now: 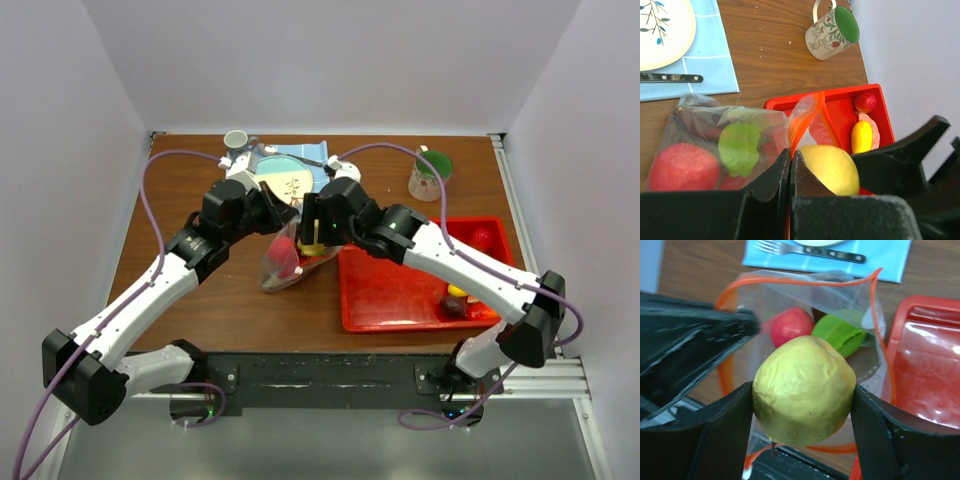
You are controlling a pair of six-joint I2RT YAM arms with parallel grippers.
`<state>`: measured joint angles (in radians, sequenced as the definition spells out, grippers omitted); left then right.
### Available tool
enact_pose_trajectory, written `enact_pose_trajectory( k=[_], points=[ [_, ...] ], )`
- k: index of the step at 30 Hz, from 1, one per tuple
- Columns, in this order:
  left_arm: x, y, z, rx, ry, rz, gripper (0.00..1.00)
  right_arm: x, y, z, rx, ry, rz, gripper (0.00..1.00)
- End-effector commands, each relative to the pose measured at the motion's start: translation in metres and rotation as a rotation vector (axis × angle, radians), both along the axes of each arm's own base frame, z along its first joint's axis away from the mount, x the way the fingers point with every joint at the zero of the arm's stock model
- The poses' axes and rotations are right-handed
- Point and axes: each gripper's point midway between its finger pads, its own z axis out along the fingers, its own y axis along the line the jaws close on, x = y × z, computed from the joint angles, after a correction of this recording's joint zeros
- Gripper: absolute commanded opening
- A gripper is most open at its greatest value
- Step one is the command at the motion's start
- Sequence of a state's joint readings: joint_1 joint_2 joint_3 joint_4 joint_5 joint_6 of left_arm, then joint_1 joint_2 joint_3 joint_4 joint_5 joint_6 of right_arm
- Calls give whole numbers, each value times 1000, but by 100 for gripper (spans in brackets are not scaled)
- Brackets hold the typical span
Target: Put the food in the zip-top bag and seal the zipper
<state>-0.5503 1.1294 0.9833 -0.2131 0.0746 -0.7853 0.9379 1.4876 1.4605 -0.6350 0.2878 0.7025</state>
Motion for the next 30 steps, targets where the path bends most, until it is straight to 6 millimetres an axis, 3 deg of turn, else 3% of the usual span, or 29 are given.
enact_pose_trajectory(
  k=[1,2,4,6,9,11,13,14,15,16,17,21,23,24,30],
  points=[
    [0,-2,27,-56,-71,-3,0,14,-13,33,32,-70,-109,78],
    [0,-1,28,-58,-75,-1,0,16,-18,35,24,-82,-131,88],
    [0,-2,27,-57,-74,-4,0,15,-26,48,26,-106,-143,96],
    [-1,-2,27,-58,-74,-9,0,16,-35,65,22,-140,-167,99],
    [-1,-4,27,-63,-76,-14,0,17,-60,74,-34,-161,-227,99],
    [-1,-4,27,-67,-73,-18,0,18,-91,76,-68,-154,-297,99],
    [-3,-4,29,-69,-76,-21,0,19,-131,57,-137,-108,-373,99],
    [-3,-4,30,-70,-80,-20,0,24,-171,62,-124,-109,-472,99],
    [-4,-3,31,-71,-83,-21,0,21,-192,37,-161,-53,-502,99],
    [-4,-3,31,-69,-85,-21,0,19,-212,31,-168,-40,-534,99],
    [-5,-3,30,-66,-82,-23,0,18,-248,31,-160,-39,-632,99],
    [-7,-5,26,-61,-73,-38,0,-3,-316,-20,-285,66,-796,99],
    [-7,-5,27,-60,-75,-42,0,-8,-336,-41,-304,122,-843,99],
    [-8,-5,26,-62,-74,-45,0,-16,-343,-62,-326,173,-854,99],
    [-9,-6,24,-66,-75,-54,0,-22,-356,-126,-292,304,-883,99]
  ],
)
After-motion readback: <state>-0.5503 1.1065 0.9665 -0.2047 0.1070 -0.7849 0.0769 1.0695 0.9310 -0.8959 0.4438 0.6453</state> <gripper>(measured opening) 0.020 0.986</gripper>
